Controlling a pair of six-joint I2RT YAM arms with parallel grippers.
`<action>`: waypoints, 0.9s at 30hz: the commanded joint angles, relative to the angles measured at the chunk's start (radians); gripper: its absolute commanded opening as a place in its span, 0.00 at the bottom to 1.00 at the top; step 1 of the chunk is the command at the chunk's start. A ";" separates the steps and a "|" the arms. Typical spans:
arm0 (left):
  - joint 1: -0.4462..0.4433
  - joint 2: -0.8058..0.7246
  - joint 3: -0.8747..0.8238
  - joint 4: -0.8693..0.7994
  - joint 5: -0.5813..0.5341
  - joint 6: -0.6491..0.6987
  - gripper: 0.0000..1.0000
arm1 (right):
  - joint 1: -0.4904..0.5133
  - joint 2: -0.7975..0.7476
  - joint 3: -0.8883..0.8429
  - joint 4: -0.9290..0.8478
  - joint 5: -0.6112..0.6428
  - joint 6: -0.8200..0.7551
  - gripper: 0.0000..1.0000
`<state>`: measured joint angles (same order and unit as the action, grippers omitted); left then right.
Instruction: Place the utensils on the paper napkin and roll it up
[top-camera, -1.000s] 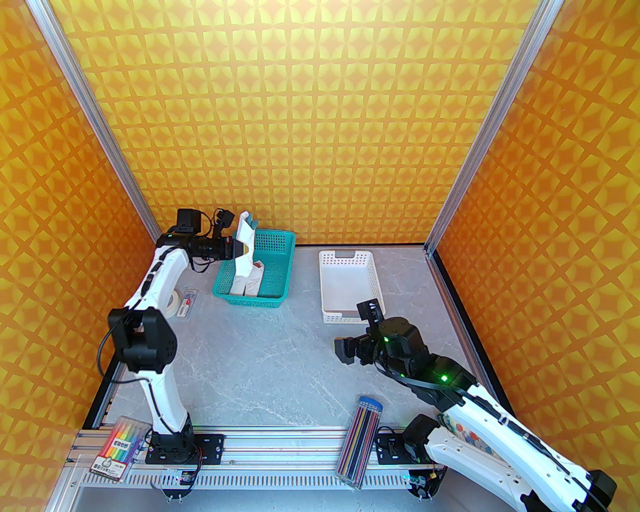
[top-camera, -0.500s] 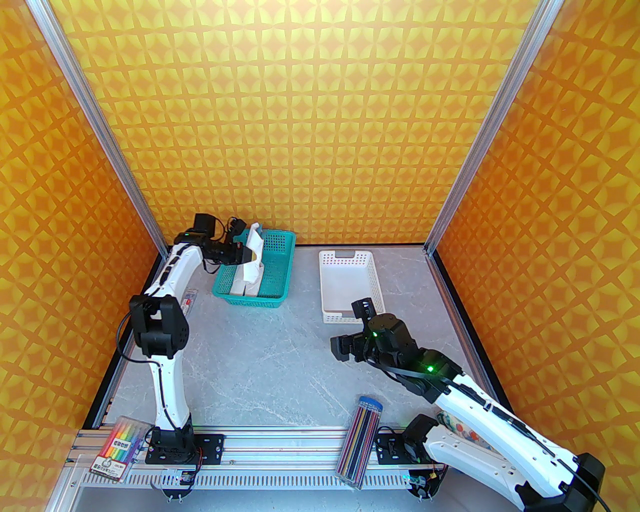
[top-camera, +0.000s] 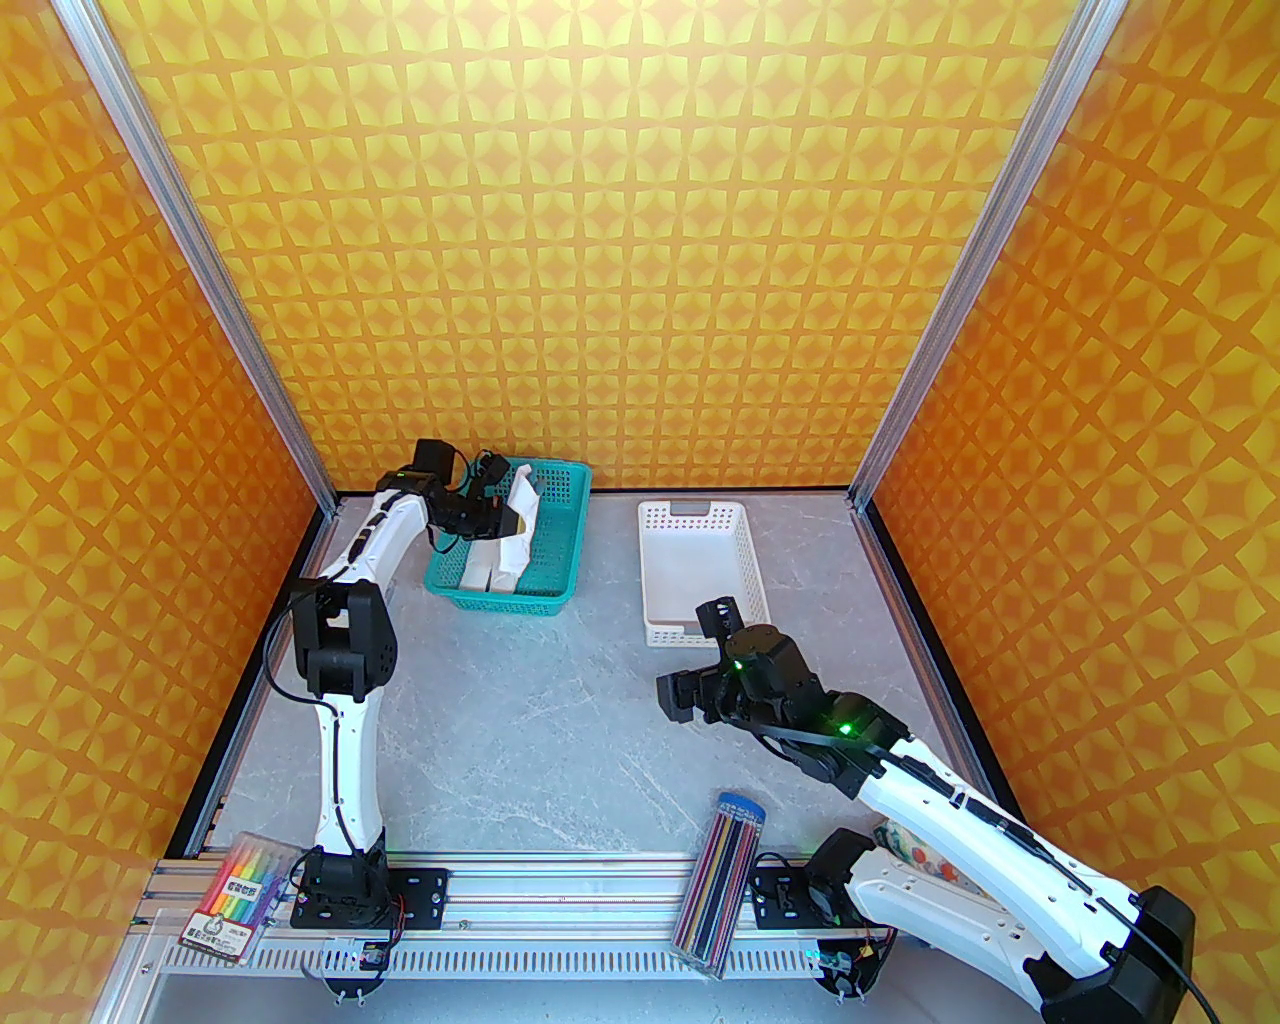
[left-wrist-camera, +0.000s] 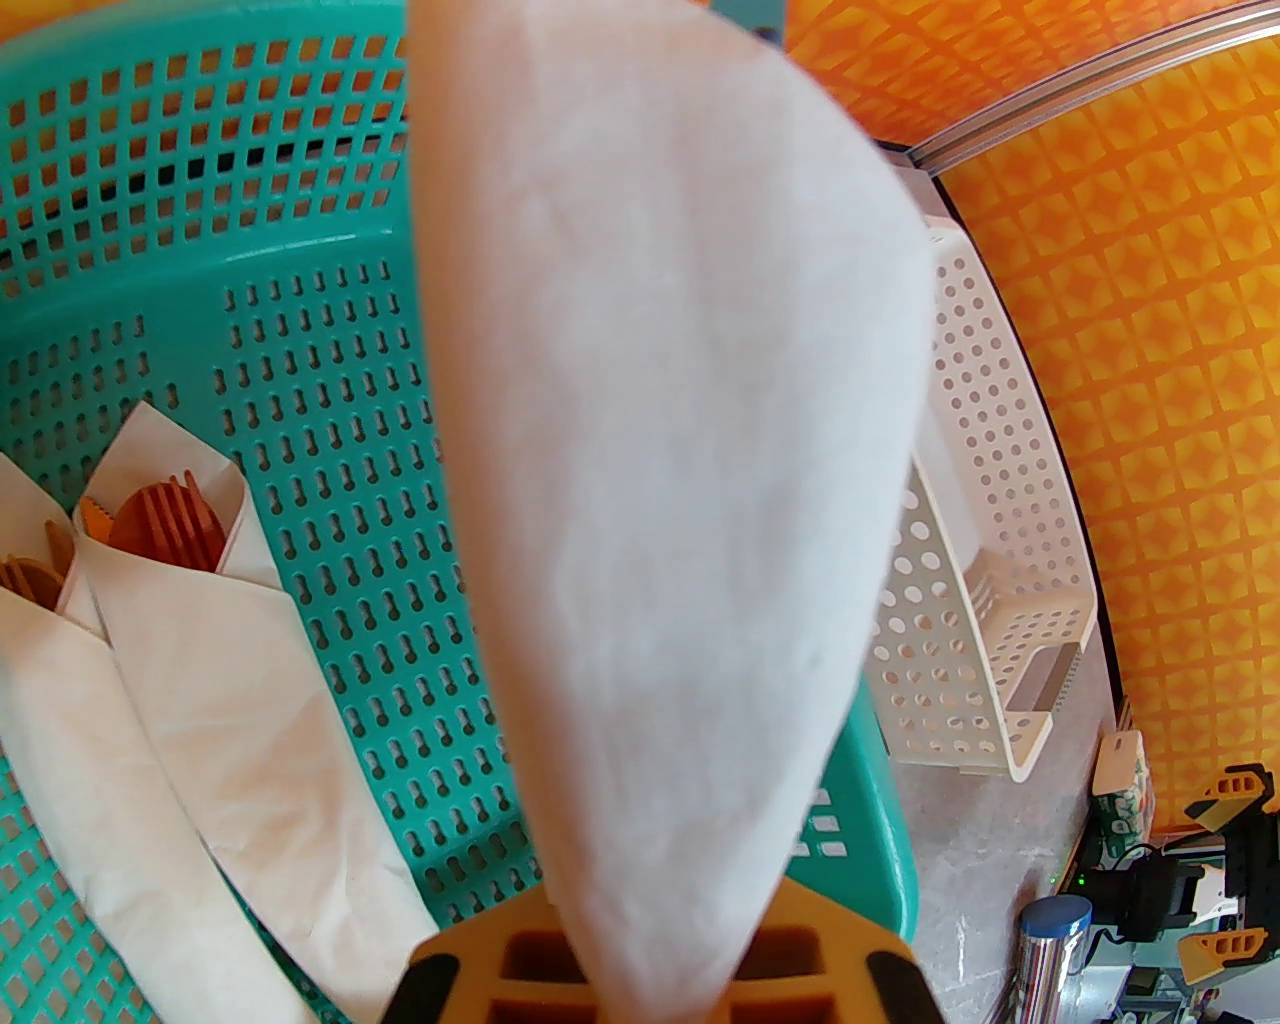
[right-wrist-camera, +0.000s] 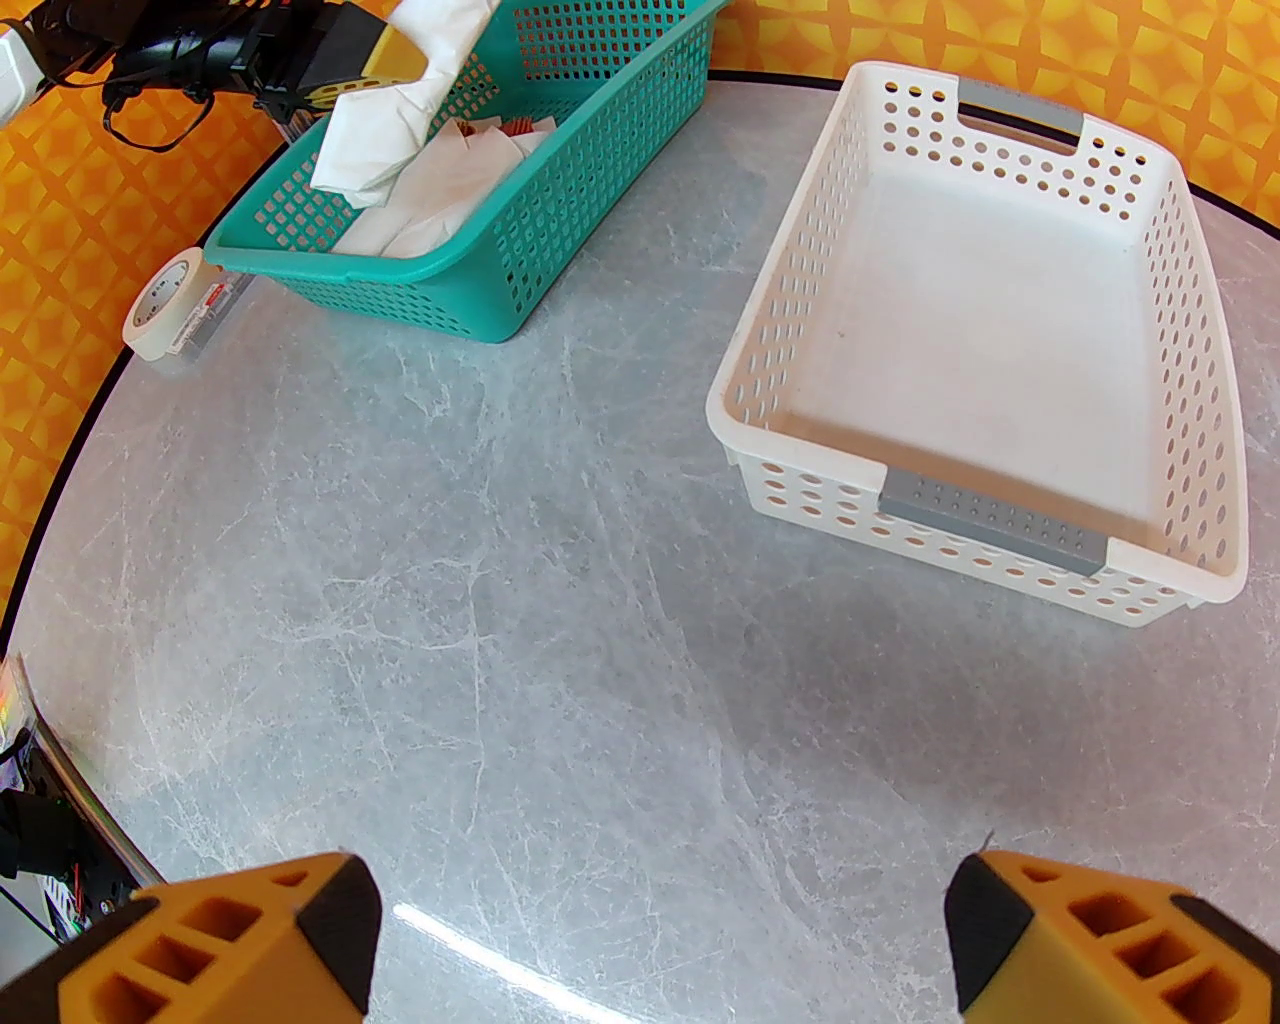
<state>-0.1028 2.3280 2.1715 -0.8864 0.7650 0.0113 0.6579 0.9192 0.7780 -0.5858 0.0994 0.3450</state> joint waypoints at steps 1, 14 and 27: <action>-0.017 0.037 0.041 0.002 -0.010 -0.022 0.00 | -0.006 0.001 -0.017 0.018 0.023 0.016 0.99; -0.045 0.139 0.066 0.025 -0.029 -0.109 0.00 | -0.006 0.010 -0.027 0.018 0.034 0.019 0.99; -0.059 0.211 0.088 0.006 -0.022 -0.192 0.00 | -0.006 0.022 -0.028 0.025 0.035 0.025 0.99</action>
<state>-0.1513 2.5149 2.2257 -0.8795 0.7418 -0.1577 0.6579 0.9379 0.7593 -0.5793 0.1101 0.3561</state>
